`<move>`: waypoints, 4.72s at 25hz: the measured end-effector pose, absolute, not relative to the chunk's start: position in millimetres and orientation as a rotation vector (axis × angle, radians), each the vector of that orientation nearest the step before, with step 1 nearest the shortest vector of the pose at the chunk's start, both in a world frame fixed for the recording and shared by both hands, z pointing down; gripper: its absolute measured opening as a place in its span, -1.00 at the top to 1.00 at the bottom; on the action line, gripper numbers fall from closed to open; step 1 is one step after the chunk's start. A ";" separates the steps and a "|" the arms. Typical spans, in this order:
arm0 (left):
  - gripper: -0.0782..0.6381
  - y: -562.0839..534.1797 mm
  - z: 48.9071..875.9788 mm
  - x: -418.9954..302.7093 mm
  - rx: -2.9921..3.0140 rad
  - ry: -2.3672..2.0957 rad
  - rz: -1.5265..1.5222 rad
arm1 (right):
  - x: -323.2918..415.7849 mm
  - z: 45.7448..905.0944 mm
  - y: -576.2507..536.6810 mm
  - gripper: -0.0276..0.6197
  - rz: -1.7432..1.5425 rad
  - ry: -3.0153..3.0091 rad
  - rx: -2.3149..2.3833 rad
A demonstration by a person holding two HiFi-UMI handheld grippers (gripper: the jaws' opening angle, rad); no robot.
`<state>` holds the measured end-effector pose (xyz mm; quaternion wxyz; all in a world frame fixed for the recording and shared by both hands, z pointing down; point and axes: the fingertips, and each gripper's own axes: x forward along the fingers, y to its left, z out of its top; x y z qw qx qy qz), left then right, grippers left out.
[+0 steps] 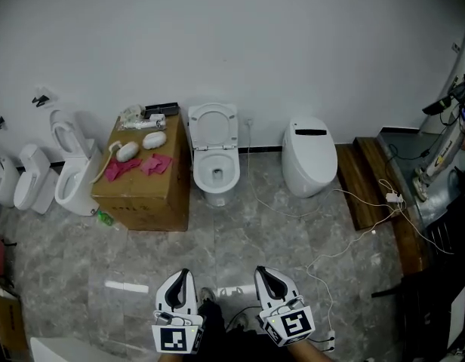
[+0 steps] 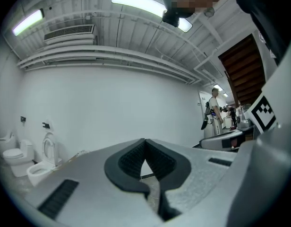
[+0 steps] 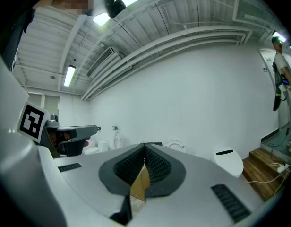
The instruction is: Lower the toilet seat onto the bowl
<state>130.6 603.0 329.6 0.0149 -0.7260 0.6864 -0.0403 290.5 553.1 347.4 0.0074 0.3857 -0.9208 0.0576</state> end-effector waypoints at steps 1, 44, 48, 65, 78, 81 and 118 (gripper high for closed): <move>0.76 597.9 331.2 130.1 -2.258 2.140 -0.130 | 290.8 349.2 548.2 0.85 0.186 -2.878 1.204; 0.76 51.7 359.0 -79.9 -2.288 2.234 0.019 | 61.5 368.9 -6.1 0.85 0.181 -2.871 1.035; 0.76 0.9 351.9 -76.2 -2.255 2.239 0.015 | 56.8 375.1 -62.3 0.85 0.184 -2.872 0.962; 0.76 -155.4 404.3 -120.5 -2.363 2.235 -0.339 | 26.0 408.4 -220.7 0.85 0.169 -2.775 0.914; 0.76 -284.4 469.8 -178.4 -2.562 1.845 -0.662 | -37.2 451.6 -330.8 0.84 0.056 -2.615 0.795; 0.76 -304.5 498.0 -180.7 -2.659 1.656 -0.832 | -50.0 477.1 -348.7 0.84 0.021 -2.522 0.676; 0.41 -417.6 717.0 -182.9 -2.654 0.831 -1.596 | -93.7 714.4 -446.9 0.60 -0.229 -1.930 0.147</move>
